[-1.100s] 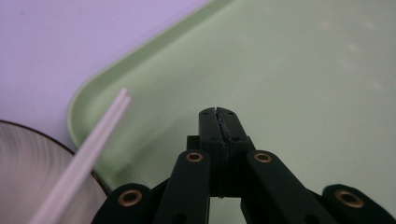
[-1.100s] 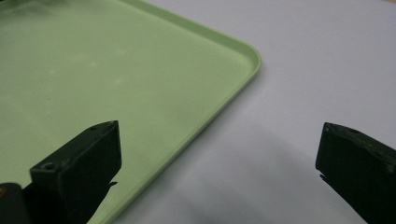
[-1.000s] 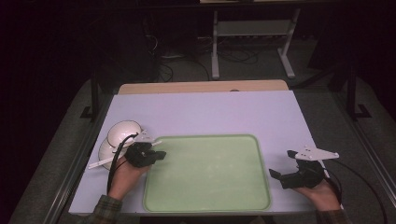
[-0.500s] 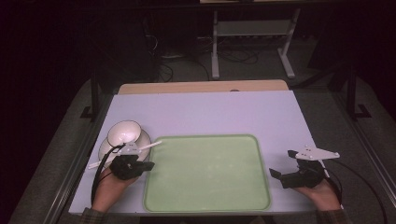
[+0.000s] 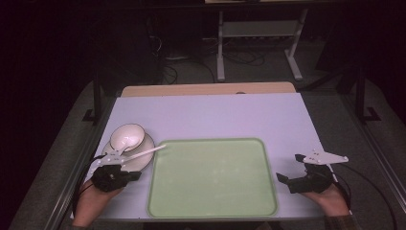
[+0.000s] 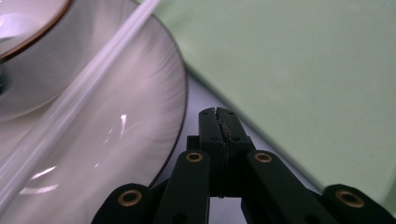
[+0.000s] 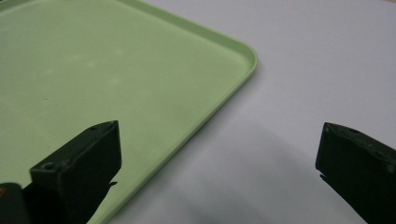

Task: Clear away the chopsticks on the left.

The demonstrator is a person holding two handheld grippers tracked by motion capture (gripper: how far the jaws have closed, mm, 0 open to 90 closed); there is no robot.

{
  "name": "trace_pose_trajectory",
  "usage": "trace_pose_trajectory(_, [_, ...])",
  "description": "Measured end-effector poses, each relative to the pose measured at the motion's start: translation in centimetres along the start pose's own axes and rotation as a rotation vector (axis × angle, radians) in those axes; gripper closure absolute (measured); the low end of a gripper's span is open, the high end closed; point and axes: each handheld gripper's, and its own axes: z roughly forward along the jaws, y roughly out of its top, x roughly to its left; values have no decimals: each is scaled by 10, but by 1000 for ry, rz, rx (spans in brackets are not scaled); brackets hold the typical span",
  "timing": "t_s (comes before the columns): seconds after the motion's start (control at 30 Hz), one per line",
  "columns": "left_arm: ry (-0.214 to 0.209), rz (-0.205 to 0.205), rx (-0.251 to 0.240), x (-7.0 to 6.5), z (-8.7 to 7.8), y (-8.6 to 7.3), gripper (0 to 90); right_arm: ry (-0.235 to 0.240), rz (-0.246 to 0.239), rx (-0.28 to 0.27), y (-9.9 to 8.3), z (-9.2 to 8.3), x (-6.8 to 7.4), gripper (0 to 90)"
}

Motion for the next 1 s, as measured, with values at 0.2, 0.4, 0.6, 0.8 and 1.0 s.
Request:
trace_pose_trajectory(0.2, [24, -46, -30, 14, -19, -12, 896, 1, 1, 0, 0, 0, 0, 0])
trace_pose_trajectory(0.4, [75, -86, -55, 33, -39, -17, 897, -1, 5, 1, 0, 1, 0, 0])
trace_pose_trajectory(0.6, [133, -111, -61, 48, -51, -18, 897, -2, 3, 4, 0, 1, 0, 0])
trace_pose_trajectory(0.8, [196, -142, -60, 65, -59, -22, 897, -2, 4, 4, 0, 1, 0, 0])
trace_pose_trajectory(1.0, [234, -166, -49, 78, -61, -25, 897, -3, 6, 5, 0, 1, 0, 0])
